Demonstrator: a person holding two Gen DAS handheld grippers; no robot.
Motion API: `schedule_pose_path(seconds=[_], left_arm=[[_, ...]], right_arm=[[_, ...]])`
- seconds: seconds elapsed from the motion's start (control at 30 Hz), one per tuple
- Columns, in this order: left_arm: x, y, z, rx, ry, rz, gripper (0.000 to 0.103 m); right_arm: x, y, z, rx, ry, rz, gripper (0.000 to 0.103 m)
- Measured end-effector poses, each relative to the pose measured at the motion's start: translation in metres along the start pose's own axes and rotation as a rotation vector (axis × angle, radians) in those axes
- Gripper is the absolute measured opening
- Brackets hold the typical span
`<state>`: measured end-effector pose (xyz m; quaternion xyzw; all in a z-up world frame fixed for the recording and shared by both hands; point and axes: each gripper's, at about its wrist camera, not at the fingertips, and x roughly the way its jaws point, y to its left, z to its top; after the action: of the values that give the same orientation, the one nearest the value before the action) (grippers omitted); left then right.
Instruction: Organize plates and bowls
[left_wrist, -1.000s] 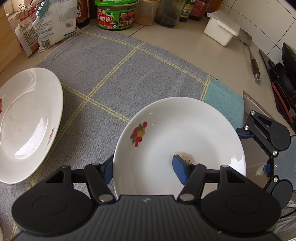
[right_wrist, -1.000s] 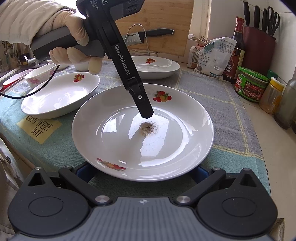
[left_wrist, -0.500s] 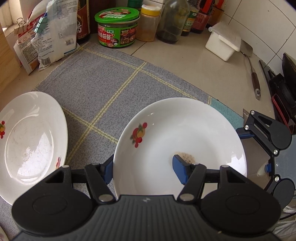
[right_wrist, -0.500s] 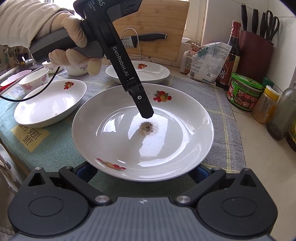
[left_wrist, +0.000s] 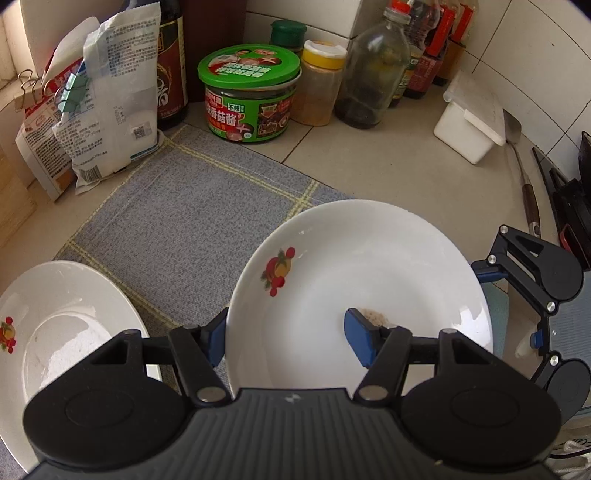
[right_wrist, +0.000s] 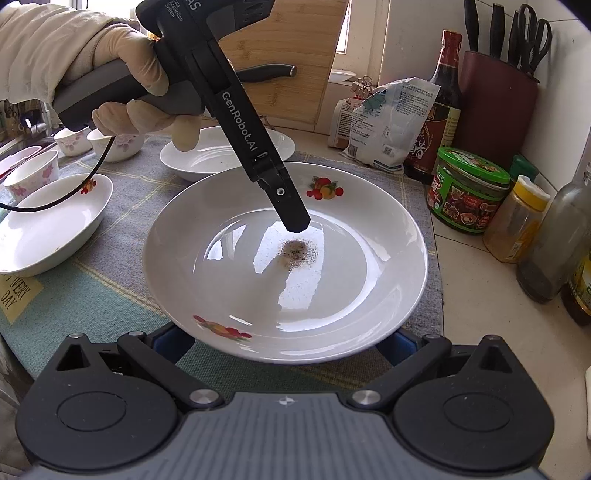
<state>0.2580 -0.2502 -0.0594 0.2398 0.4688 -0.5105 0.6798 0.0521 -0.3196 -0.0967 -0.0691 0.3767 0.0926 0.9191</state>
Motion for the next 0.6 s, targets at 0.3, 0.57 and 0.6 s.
schedule_pose_path(seconds=[0.3, 0.57, 0.6], left_arm=[[0.017, 0.006, 0.019, 0.013, -0.004, 0.018, 0.063], [0.031, 0.008, 0.027, 0.02, -0.013, 0.021, 0.063], [0.032, 0.009, 0.028, 0.021, -0.015, 0.022, 0.063]], right_arm=[[0.015, -0.022, 0.006, 0.04, 0.013, 0.005, 0.103], [0.023, -0.032, 0.009, 0.049, 0.025, -0.013, 0.103], [0.024, -0.033, 0.009, 0.053, 0.026, -0.013, 0.103]])
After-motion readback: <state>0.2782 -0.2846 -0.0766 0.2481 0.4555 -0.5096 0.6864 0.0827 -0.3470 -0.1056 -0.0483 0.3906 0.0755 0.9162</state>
